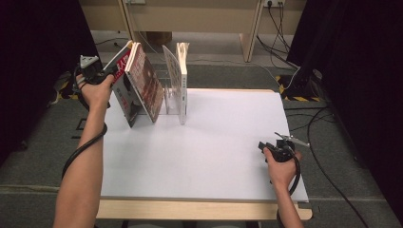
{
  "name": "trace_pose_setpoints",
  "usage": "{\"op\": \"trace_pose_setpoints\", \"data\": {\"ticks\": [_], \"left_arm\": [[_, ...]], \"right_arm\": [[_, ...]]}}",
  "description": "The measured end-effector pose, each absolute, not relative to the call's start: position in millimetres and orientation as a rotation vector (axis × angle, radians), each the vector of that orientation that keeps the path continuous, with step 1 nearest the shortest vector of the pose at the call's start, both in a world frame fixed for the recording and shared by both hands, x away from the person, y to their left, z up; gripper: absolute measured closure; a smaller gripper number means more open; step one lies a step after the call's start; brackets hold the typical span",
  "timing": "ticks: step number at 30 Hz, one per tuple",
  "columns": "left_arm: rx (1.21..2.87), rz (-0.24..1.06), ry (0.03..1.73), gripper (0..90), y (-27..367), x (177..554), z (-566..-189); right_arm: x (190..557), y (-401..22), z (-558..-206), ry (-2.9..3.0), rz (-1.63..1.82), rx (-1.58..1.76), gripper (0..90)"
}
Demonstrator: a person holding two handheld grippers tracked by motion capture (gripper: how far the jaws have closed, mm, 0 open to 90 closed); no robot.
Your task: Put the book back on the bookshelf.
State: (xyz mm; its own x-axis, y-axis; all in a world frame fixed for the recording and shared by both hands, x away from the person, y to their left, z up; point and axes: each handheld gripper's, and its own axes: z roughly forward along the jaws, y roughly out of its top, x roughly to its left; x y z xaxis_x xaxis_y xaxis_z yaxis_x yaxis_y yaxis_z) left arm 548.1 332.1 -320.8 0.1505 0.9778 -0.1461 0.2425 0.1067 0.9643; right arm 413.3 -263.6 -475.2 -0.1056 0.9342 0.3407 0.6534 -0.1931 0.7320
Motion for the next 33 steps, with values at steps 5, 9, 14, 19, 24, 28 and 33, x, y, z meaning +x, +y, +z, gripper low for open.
{"op": "trace_pose_setpoints", "data": {"ticks": [5, 9, 14, 19, 24, 28, 33], "left_arm": [[1.329, 0.845, 1.317, 85.8, 336.7, 546.4, -323.6], [1.330, 0.839, 1.321, 85.8, 337.1, 546.5, -322.9], [1.334, 0.820, 1.349, 86.0, 336.1, 546.3, -320.7], [1.300, 0.831, 1.359, 86.1, 334.7, 545.9, -319.4], [1.241, 0.873, 1.306, 86.3, 331.7, 545.3, -323.7], [1.184, 0.917, 1.283, 86.3, 327.1, 545.3, -326.0], [1.129, 0.920, 1.277, 86.3, 325.1, 546.6, -327.2]], "right_arm": [[413.3, -264.1, -475.2, 1.744, 1.194, 1.841, 62.8], [413.7, -263.5, -475.3, 1.744, 1.198, 1.843, 62.8], [413.6, -264.2, -475.8, 1.740, 1.199, 1.845, 62.8], [413.3, -264.1, -475.5, 1.744, 1.198, 1.842, 62.9], [414.2, -264.3, -476.0, 1.745, 1.199, 1.839, 62.9], [414.4, -265.2, -476.5, 1.746, 1.194, 1.842, 62.9], [414.0, -266.2, -475.6, 1.746, 1.196, 1.849, 62.9]]}}
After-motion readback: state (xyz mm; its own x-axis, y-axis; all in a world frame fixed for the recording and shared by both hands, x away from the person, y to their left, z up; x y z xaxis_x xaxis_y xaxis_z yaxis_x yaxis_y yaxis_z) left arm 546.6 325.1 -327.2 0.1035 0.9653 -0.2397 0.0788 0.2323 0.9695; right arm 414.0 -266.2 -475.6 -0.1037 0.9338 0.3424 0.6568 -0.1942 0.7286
